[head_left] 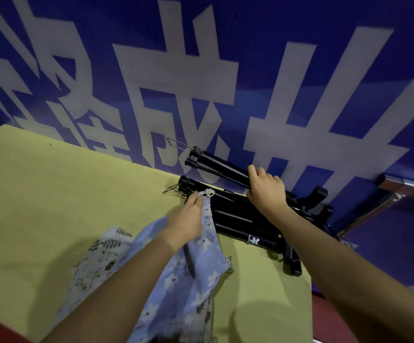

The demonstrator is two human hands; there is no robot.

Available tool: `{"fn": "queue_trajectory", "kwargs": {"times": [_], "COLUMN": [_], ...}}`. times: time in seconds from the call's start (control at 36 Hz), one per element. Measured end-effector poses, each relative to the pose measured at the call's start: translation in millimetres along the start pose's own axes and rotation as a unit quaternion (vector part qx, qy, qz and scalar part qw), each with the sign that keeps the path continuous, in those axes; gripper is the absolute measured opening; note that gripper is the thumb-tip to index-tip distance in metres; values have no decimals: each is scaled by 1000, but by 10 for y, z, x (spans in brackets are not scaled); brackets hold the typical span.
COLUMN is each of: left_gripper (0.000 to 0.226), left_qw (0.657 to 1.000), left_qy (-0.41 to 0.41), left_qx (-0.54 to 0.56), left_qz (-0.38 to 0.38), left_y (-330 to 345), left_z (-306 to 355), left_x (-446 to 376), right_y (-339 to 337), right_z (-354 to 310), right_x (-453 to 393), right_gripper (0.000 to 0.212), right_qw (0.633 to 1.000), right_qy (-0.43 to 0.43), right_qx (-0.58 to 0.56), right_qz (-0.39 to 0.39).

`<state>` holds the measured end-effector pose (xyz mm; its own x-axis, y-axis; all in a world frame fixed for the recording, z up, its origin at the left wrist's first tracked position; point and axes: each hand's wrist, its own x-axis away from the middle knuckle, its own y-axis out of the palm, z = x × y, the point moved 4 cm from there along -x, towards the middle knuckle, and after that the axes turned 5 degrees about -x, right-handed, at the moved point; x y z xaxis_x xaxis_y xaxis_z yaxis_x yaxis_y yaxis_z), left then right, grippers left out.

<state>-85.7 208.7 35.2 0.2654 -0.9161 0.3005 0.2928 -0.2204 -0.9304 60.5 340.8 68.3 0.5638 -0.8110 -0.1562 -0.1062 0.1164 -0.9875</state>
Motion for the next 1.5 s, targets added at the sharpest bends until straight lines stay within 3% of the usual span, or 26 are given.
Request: {"fn": "queue_trajectory", "kwargs": {"times": [0.25,0.47,0.75,1.0,1.14,1.36,1.5], "left_gripper": [77,82,88,98,98,96,88], "left_qw": [998,986,967,981,980,974,985], "left_qy": [-12,22,37,74,118,191,139], "left_qx": [48,148,231,164,146,119,-19], "left_qz": [45,66,99,73,62,34,97], "left_y": [-135,-131,-159,-183,-185,-78,-35], "left_z": [-70,-109,-104,-97,-26,178,299], "left_x": [279,549,785,900,945,1040,1119], "right_y": [-393,-495,-224,-202,-258,-438,-544], "right_z": [-69,-65,-237,-340,-445,-748,-884], "right_x": [440,1062,1809,1947,1867,1682,1574], "right_gripper": [44,41,45,58,52,31,25], "right_qw": [995,991,988,996,996,967,956], "right_qy": [80,64,77,24,-38,-163,-196], "right_qx": [-62,-121,-116,-43,32,187,187], "right_qz": [9,14,-70,-72,-70,55,111]}}
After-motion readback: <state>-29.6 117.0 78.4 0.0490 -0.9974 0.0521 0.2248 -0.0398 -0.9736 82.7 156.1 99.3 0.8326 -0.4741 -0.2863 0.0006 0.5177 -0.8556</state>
